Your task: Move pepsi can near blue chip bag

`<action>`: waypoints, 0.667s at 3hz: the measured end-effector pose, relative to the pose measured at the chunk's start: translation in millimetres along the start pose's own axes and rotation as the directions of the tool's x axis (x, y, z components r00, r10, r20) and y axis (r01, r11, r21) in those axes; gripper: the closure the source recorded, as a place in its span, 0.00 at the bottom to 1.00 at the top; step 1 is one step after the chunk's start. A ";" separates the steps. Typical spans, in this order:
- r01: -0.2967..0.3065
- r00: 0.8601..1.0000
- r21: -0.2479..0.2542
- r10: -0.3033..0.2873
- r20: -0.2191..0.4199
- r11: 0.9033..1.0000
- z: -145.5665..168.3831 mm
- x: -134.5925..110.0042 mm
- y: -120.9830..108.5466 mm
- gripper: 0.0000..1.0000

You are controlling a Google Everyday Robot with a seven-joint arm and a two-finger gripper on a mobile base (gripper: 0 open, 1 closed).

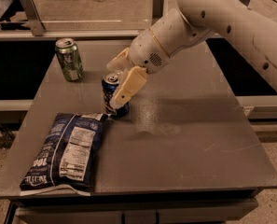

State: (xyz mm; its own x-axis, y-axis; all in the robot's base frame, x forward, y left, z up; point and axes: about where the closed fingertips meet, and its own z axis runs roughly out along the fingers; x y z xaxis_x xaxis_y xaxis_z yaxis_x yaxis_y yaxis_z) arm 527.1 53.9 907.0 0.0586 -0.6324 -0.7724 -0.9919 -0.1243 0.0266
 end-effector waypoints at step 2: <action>0.057 0.996 0.084 -0.052 -0.069 0.995 -57.7 -7.2 40.1 0.00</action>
Offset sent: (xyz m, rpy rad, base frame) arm -0.0677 -0.0990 0.0893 -0.1018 -0.2047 -0.0859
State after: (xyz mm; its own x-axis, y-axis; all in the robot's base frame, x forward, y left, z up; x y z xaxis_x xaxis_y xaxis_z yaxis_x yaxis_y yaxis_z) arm 493.3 9.4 950.3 0.1174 -0.6765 -0.7270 -0.9928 -0.0960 -0.0710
